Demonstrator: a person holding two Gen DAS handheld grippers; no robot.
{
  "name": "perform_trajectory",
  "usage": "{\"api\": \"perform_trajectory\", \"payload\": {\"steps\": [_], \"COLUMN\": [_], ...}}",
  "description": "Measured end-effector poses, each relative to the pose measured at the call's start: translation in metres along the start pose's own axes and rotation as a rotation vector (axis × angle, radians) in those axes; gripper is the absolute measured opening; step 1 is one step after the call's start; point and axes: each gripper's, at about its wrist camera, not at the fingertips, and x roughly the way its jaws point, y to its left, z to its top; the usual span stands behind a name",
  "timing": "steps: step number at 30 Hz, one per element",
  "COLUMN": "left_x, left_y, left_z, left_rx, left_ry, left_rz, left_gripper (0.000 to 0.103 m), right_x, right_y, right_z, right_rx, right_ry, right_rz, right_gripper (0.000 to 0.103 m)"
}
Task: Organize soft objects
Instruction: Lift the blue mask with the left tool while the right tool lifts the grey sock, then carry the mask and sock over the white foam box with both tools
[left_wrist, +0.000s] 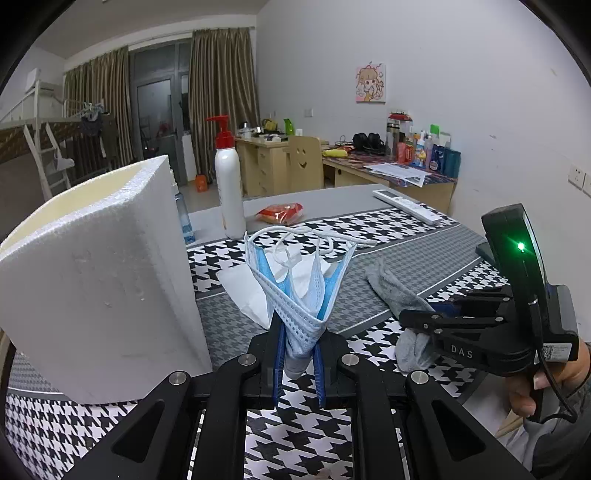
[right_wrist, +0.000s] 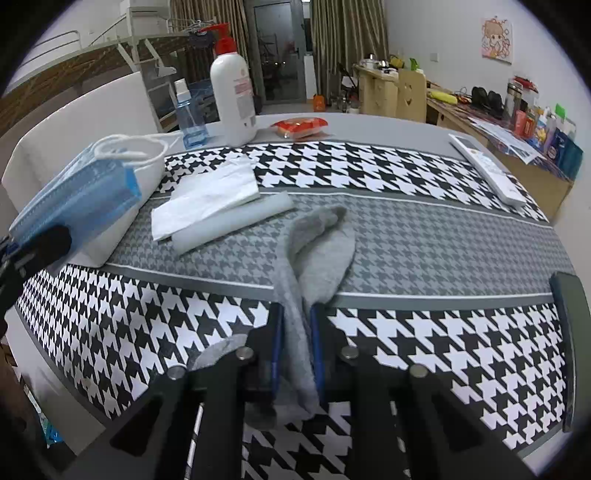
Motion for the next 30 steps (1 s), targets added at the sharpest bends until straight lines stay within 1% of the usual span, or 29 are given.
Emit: {"api": "perform_trajectory", "payload": {"steps": [1, 5, 10, 18, 30], "left_x": [0.0, -0.006, -0.015, -0.026, -0.04], "left_y": [0.0, 0.001, 0.008, 0.009, 0.013], "left_z": [0.001, 0.003, 0.006, 0.013, 0.024], "left_rx": [0.003, 0.011, -0.004, -0.003, 0.003], "left_ry": [-0.001, -0.02, -0.041, -0.081, -0.107], "left_rz": [-0.001, 0.0, 0.004, 0.001, -0.002], "left_gripper": [0.014, 0.014, 0.014, 0.014, 0.014], "right_x": [-0.001, -0.018, -0.038, -0.056, -0.083], "right_y": [0.0, 0.002, 0.01, 0.022, 0.028], "right_z": [0.0, 0.003, 0.009, 0.014, 0.024], "right_rx": [0.005, 0.007, -0.01, -0.037, -0.043], "right_ry": [-0.002, -0.056, -0.117, -0.168, -0.242], "right_rz": [0.002, 0.003, 0.009, 0.001, 0.011], "right_gripper": [0.017, 0.017, 0.017, 0.017, 0.017]}}
